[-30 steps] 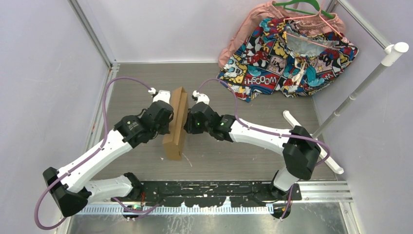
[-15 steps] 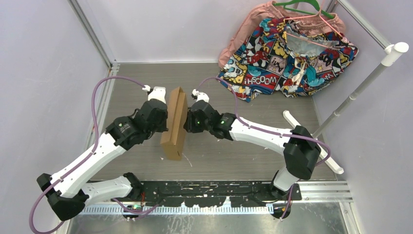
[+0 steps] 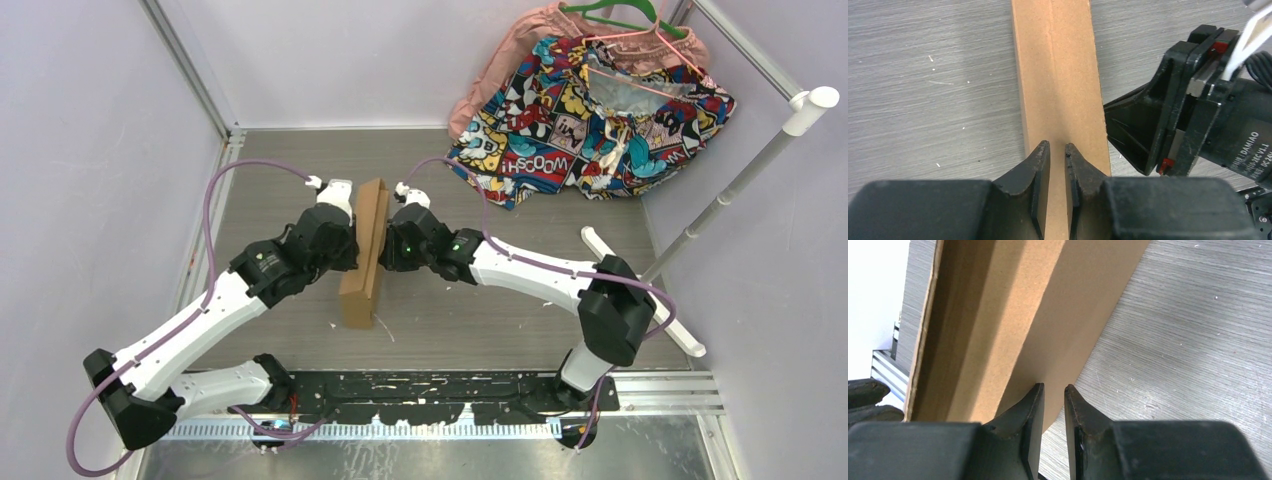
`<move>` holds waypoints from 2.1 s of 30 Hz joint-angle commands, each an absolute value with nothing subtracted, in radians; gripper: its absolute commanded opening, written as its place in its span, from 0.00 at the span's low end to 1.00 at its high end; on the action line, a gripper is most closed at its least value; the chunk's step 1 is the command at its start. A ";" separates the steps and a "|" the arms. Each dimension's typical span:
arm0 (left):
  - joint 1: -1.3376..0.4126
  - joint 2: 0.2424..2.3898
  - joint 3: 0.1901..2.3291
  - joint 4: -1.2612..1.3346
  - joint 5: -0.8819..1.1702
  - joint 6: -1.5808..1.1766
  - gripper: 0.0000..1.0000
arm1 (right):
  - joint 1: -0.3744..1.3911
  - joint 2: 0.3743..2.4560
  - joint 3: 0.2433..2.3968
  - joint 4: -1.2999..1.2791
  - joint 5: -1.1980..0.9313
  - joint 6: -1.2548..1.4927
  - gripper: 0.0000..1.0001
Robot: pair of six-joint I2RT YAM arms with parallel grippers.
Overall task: Fold the paper box
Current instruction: Close the paper box at the center of the board.
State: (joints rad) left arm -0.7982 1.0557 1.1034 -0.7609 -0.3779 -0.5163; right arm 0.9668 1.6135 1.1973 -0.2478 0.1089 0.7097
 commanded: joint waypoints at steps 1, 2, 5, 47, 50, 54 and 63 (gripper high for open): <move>-0.798 1.052 1.055 -0.683 -0.328 -0.535 0.19 | 0.964 1.627 1.247 -0.220 0.092 0.703 0.27; -0.798 1.051 1.047 -0.679 -0.326 -0.539 0.19 | 0.963 1.631 1.250 -0.220 0.089 0.704 0.27; -0.798 1.052 1.031 -0.674 -0.325 -0.545 0.18 | 0.965 1.645 1.260 -0.220 0.080 0.704 0.27; -0.775 1.061 0.815 -0.640 -0.336 -0.574 0.16 | 0.747 1.752 1.744 -0.586 -0.114 0.338 0.33; -0.772 1.056 0.815 -0.644 -0.336 -0.572 0.16 | 0.747 1.786 1.749 -0.567 -0.126 0.338 0.33; -0.767 1.049 0.810 -0.647 -0.336 -0.571 0.16 | 0.746 1.830 1.767 -0.534 -0.135 0.325 0.32; -0.759 1.040 0.795 -0.653 -0.332 -0.568 0.16 | 0.747 1.911 1.940 -0.607 -0.090 0.275 0.28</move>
